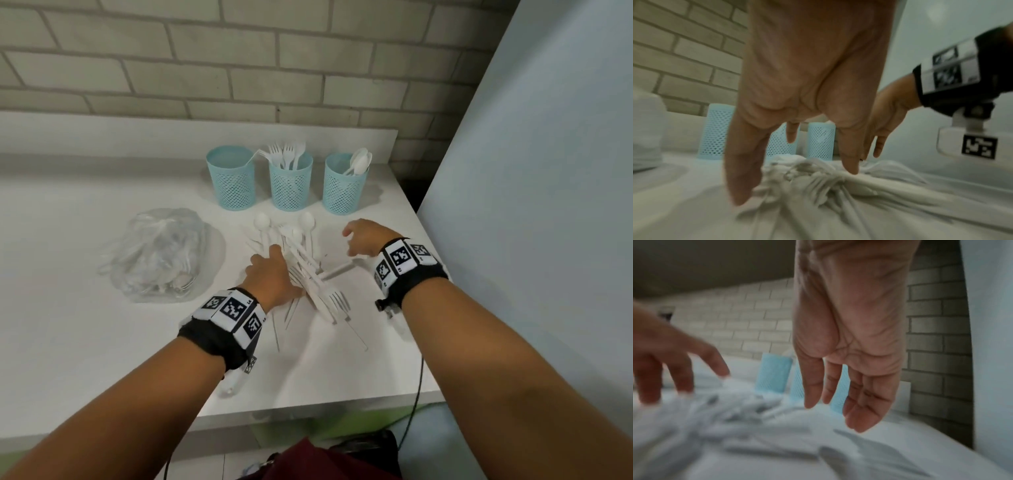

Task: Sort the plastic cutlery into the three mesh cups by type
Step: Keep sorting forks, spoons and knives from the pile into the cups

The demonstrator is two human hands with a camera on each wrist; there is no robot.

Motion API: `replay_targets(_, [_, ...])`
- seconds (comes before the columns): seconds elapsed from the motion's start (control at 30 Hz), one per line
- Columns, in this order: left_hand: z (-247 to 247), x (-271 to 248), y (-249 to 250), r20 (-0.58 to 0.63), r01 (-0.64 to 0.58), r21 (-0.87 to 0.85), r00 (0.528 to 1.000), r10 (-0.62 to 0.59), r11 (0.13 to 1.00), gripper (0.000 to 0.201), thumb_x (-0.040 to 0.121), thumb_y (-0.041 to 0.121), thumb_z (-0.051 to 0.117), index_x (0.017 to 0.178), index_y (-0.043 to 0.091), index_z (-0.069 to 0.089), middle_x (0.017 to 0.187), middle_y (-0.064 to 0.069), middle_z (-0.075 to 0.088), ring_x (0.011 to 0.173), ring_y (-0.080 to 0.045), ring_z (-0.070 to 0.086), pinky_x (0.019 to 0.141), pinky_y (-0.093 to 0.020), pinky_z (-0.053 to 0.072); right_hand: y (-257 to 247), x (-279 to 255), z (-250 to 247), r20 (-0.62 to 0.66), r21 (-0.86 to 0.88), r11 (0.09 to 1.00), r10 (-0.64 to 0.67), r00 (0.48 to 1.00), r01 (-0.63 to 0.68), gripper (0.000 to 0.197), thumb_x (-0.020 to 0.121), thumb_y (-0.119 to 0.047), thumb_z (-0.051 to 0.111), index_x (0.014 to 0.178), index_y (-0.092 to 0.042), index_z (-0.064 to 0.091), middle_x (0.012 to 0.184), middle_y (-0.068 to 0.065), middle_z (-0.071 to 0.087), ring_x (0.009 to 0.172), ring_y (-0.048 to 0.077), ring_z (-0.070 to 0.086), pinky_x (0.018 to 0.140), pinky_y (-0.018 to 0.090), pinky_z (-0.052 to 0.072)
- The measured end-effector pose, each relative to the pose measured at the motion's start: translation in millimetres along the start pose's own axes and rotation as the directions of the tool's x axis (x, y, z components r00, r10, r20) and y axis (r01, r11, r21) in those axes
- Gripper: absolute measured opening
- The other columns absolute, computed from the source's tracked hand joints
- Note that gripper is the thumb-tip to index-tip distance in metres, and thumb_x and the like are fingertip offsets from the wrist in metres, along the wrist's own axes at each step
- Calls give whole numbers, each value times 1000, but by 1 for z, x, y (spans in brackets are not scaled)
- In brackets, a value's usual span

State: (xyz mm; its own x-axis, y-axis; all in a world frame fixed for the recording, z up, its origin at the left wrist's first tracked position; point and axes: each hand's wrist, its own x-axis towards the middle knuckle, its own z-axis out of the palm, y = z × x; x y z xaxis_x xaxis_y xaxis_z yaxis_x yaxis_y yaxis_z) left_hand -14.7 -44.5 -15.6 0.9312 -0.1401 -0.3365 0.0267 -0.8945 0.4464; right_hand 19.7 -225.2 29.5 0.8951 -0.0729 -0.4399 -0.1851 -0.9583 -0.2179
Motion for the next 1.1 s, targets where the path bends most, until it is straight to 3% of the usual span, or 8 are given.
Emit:
replay_targets(0.13, [4,-1,2,43,132,-1,990,-132,991,108,75,59,65,147,8,3,141,-25,30,130,-37,37,106,-44,36,12,4,16,49,-169,985,27,998,-18,35,95,-26,48,124,-7,55,126,10,57,107,26,57,91,33,46])
replay_targets(0.23, [7,2,7,22,195,-86,981,-194,977,106,75,55,69,145,6,6,141,-23,30,129,-35,37,104,-42,38,1,5,23,159,16,999,29,987,-31,54,93,-55,40,101,-5,59,92,8,59,89,26,58,91,38,49])
replay_targets(0.3, [7,5,11,11,203,-172,979,-204,964,103,72,45,75,142,5,10,137,-22,33,126,-34,39,100,-40,41,-8,7,28,249,108,994,-20,968,-8,57,84,-62,52,96,-6,59,83,5,57,84,24,58,92,39,49])
replay_targets(0.5, [8,20,8,50,161,-498,986,-157,852,93,55,16,82,132,-2,33,123,-15,53,108,-30,58,86,-43,54,-27,14,50,188,275,955,-164,968,108,38,68,-24,83,98,-9,65,95,10,71,85,26,67,77,35,56])
replay_targets(0.63, [3,22,1,152,229,-815,971,-186,533,20,74,-9,67,89,3,60,87,-11,61,76,-17,58,69,-29,53,-30,24,58,78,459,885,-131,988,81,44,63,-14,84,99,-1,64,94,16,71,87,31,69,81,43,57])
replay_targets(0.87, [-6,25,1,241,290,-908,952,-188,303,22,84,-11,57,68,2,52,55,-8,45,55,-14,42,63,-26,49,-33,29,47,59,572,810,-195,979,127,19,75,-14,76,86,-4,65,67,3,60,60,13,56,57,20,43])
replay_targets(0.97, [-10,30,0,267,302,-924,948,-171,232,20,87,-5,57,70,5,52,62,-6,41,55,-12,38,63,-25,47,-33,29,34,42,573,804,-222,974,158,20,79,-14,73,71,-9,56,53,-2,53,37,0,44,39,13,34])
replay_targets(1.1, [-22,35,3,217,247,-951,962,-165,188,19,90,1,57,72,8,53,63,-2,41,57,-9,39,66,-25,48,-33,29,12,22,636,744,-281,959,203,17,80,-13,73,95,-12,65,76,0,65,61,9,58,52,17,46])
